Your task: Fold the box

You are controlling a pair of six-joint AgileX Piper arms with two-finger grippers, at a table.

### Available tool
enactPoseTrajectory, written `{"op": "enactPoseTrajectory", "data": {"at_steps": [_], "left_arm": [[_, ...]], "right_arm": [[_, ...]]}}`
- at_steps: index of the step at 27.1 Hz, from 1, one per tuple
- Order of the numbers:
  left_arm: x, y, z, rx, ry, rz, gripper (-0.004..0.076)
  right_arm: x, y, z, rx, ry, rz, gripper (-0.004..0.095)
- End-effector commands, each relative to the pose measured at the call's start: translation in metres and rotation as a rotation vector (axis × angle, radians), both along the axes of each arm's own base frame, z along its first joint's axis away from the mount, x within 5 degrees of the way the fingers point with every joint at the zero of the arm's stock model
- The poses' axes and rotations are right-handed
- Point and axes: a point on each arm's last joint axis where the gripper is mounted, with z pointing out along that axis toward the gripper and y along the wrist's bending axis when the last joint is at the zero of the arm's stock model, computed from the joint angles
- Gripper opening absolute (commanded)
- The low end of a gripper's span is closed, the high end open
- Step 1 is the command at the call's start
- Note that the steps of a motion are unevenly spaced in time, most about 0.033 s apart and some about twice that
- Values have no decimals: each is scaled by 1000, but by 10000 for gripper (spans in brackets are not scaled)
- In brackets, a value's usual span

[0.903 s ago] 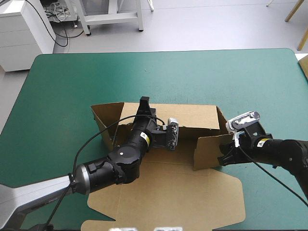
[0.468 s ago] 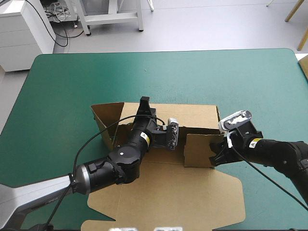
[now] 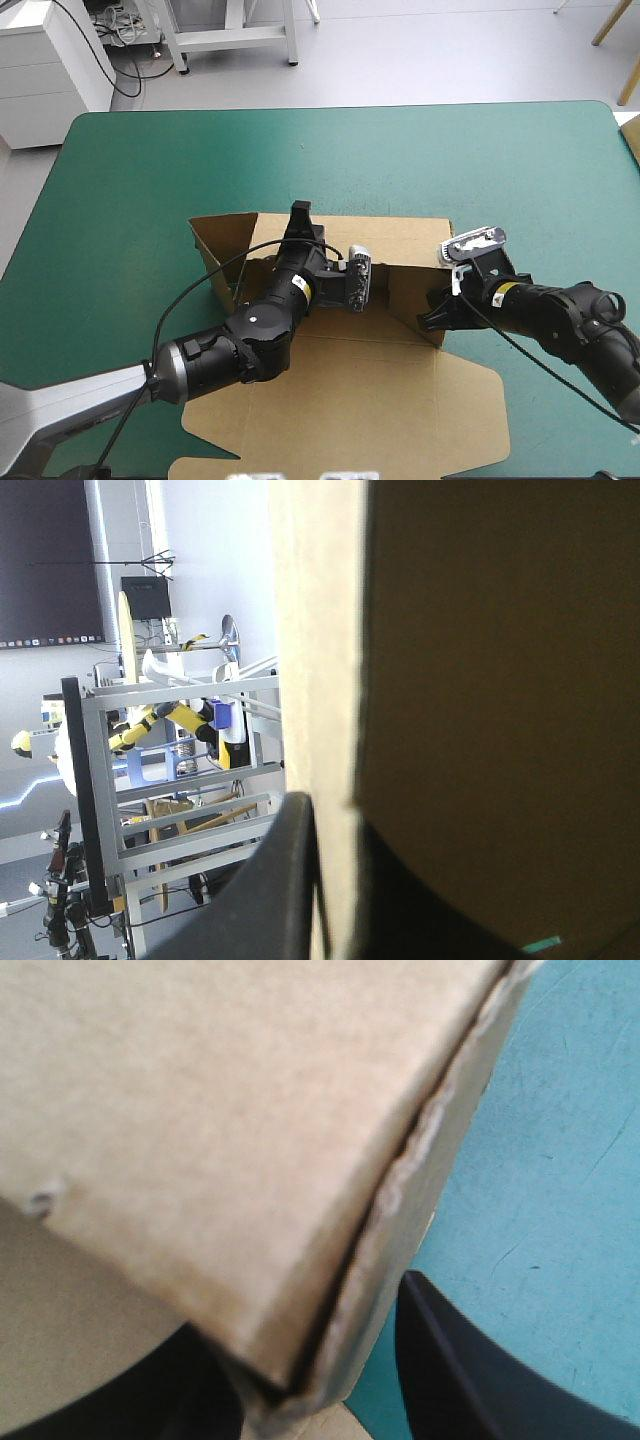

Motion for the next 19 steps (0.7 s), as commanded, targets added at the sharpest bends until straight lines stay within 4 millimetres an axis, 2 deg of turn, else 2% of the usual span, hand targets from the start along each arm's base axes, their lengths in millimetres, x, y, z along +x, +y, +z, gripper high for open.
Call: {"op": "enactPoseTrajectory", "data": {"at_steps": [1, 5, 8, 10, 13, 15, 16, 18, 19], "left_arm": [[-7, -7, -1, -99, 83, -42, -8], [-7, -7, -1, -96, 82, -37, -8], [-7, -7, -1, -98, 83, -41, -8], [-8, -7, -1, -98, 82, -42, 3], [-10, -8, 0, -98, 81, -48, 64], [-13, -9, 2, -92, 72, -53, 141], [-18, -10, 5, -97, 68, -69, 230], [-28, -9, 15, -126, 55, -99, 338], [-33, -9, 20, -139, 49, -114, 361]], "right_arm": [[6, 6, 12, 24, -86, -23, 349], [6, 10, 16, 60, -124, -51, 214], [5, 15, 17, 73, -125, -40, -20], [5, 16, 17, 79, -123, -46, -6], [5, 16, 17, 93, -123, -57, -6], [6, 17, 17, 106, -120, -74, -6], [8, 17, 16, 109, -118, -82, -6], [13, 19, 13, 109, -121, -101, -6], [16, 19, 10, 105, -119, -107, -6]]}}
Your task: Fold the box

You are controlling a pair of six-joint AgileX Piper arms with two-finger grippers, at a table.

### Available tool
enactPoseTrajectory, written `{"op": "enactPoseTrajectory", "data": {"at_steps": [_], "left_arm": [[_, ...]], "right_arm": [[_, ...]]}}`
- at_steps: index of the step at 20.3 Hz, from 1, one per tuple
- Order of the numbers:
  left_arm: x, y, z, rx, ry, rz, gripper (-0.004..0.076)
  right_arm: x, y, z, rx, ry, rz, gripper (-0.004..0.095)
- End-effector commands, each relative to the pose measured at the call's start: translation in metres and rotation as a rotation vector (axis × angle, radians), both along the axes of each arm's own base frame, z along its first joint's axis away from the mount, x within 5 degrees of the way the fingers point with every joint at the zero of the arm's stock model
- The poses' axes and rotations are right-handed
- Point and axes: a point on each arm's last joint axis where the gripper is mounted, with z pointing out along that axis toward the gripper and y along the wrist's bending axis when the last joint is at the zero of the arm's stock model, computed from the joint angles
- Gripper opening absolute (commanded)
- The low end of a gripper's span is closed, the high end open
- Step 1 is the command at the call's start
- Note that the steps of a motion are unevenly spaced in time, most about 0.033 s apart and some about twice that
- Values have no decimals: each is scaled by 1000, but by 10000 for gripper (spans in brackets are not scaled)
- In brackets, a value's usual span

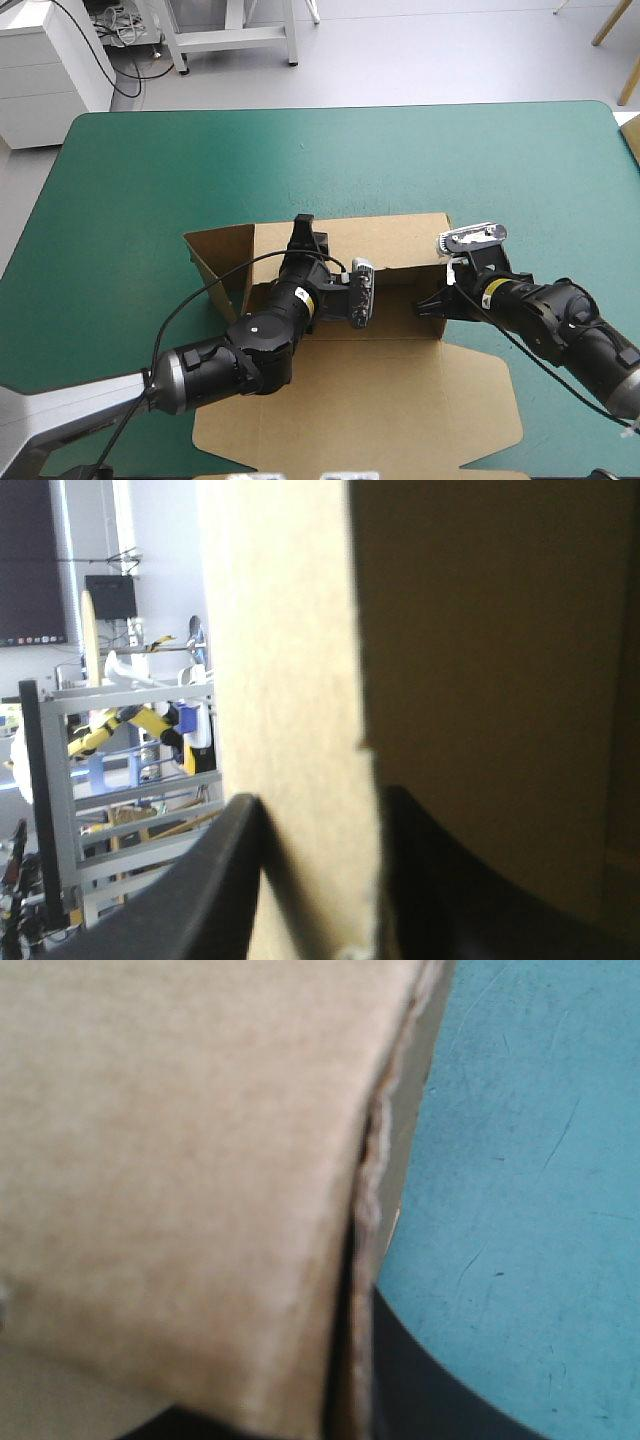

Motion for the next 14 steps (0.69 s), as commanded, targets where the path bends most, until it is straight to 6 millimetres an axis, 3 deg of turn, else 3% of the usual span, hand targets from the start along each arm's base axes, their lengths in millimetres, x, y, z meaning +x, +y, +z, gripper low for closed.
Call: {"op": "enactPoseTrajectory", "data": {"at_steps": [1, 5, 8, 11, 14], "left_arm": [[-29, -5, 31, -147, -8, -136, 373], [-56, 5, 56, -211, -37, -190, 373], [-73, 13, 63, -208, -38, -168, 372], [-72, 16, 66, -206, -43, -139, 371], [-62, 18, 82, -263, -28, -109, 370]], "right_arm": [[13, 11, 11, 84, -98, -8, -6], [23, 15, 4, 90, -96, -21, -6], [25, 16, 13, 90, -103, -20, -6], [29, 17, 34, 78, -115, -21, -6], [29, 14, 55, 31, -116, -24, -6]]}}
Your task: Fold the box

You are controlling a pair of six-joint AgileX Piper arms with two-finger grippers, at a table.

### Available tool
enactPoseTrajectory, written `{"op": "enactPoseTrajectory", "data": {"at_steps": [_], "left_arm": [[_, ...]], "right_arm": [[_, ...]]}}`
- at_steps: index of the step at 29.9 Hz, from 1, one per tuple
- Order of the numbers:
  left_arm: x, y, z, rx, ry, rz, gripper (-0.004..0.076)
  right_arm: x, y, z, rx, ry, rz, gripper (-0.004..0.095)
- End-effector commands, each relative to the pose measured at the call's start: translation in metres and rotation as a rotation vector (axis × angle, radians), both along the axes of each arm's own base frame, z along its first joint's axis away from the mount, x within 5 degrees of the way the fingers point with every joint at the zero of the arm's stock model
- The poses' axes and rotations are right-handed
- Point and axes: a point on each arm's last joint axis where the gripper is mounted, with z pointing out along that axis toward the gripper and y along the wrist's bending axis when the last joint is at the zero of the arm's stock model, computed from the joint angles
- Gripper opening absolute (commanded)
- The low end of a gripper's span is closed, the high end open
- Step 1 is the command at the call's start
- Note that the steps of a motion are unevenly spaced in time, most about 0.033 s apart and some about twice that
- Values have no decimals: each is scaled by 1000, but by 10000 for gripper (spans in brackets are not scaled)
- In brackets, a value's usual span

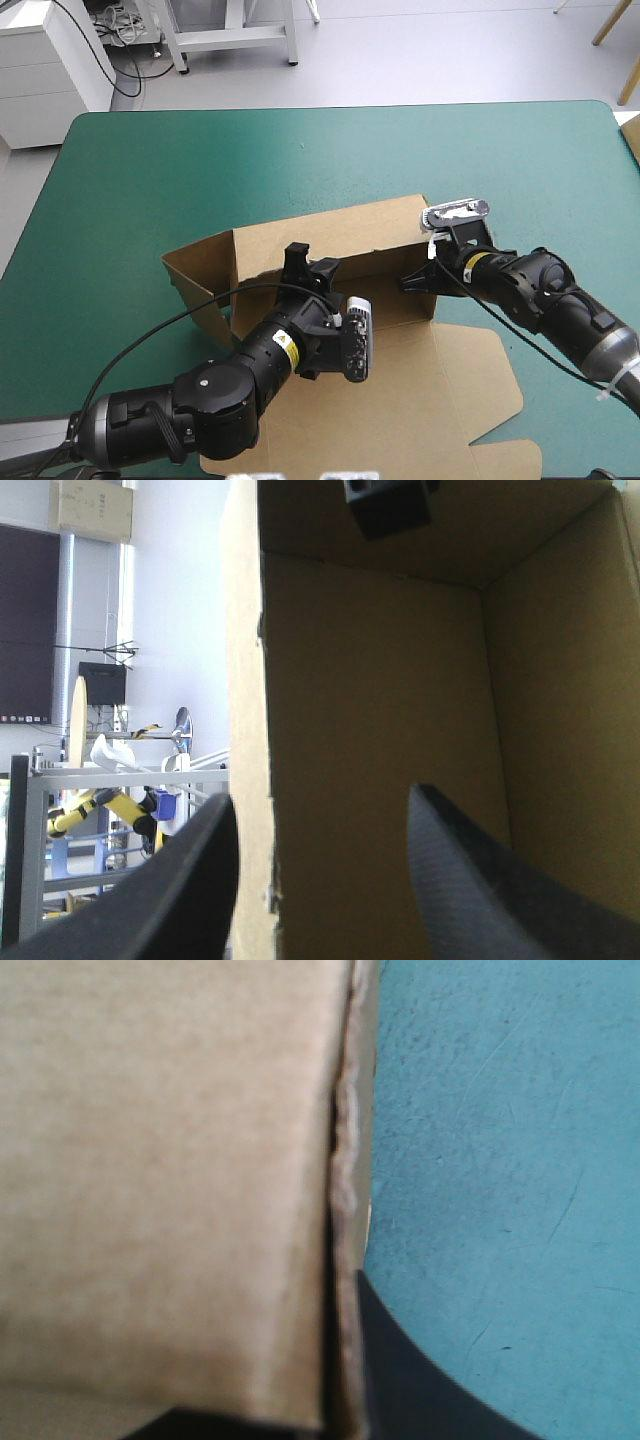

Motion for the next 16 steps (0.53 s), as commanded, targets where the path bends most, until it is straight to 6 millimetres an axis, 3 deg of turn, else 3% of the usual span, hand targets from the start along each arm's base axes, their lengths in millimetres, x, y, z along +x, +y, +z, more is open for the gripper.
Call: {"op": "enactPoseTrajectory", "data": {"at_steps": [1, 7, 10, 16], "left_arm": [[9, 8, 40, -121, -29, 24, 370], [33, 25, 86, -233, 85, 80, 370], [49, 41, 105, -294, 164, 130, 370], [91, 78, 109, -369, 367, 309, 370]], "right_arm": [[1, -1, 40, 24, -103, -4, -6], [14, -4, 59, -14, -83, -46, -14], [26, -7, 55, -57, 4, -75, -21], [59, -13, 46, -125, 157, -75, -22]]}}
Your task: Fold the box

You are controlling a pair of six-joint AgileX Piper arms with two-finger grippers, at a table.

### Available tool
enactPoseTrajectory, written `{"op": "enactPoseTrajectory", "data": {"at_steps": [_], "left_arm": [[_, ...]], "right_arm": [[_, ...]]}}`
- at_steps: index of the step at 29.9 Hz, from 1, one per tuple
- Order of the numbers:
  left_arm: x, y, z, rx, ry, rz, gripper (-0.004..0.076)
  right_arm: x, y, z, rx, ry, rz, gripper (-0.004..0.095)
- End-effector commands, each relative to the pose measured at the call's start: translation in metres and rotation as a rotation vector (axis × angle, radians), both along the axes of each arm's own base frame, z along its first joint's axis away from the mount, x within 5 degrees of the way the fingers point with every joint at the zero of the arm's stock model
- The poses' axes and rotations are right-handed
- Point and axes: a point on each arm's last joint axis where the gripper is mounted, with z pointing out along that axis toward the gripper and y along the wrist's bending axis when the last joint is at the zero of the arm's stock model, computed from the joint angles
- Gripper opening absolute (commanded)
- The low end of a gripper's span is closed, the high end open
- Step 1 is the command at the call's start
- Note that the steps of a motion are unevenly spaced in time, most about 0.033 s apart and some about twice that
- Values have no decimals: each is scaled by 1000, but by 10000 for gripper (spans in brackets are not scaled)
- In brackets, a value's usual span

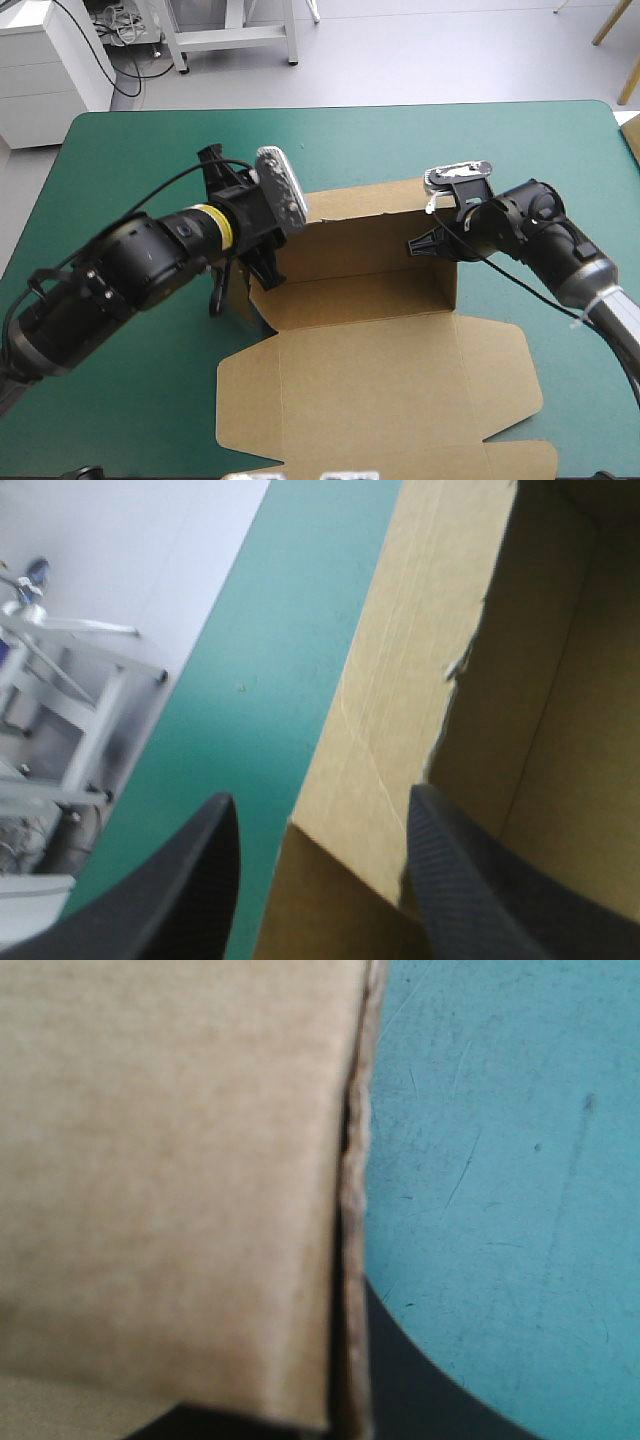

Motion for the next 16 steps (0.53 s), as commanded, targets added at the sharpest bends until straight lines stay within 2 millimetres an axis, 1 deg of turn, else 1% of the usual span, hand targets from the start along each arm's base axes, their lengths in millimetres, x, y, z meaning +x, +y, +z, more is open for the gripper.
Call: {"op": "enactPoseTrajectory", "data": {"at_steps": [1, 5, 6, 7, 9, 12, 14, 16], "left_arm": [[20, 26, 15, -135, 59, 81, 368], [46, 57, 10, -275, 140, 222, 368], [50, 62, 9, -322, 163, 245, 368], [53, 71, 8, -370, 187, 280, 368], [54, 84, 5, -440, 230, 322, 368], [50, 99, -7, -461, 263, 375, 368], [40, 105, -19, -440, 278, 387, 362], [27, 108, -35, -442, 289, 397, 322]], "right_arm": [[19, -5, 15, 17, -8, 19, -22], [42, -5, 10, 21, 59, 21, -22], [47, -5, 8, 14, 73, 16, -21], [54, -4, 5, 4, 86, 19, -22], [67, -3, 0, -8, 110, 27, -22], [84, 2, -9, -27, 140, 37, -22], [94, 5, -15, -39, 152, 54, -21], [102, 7, -22, -44, 160, 58, -22]]}}
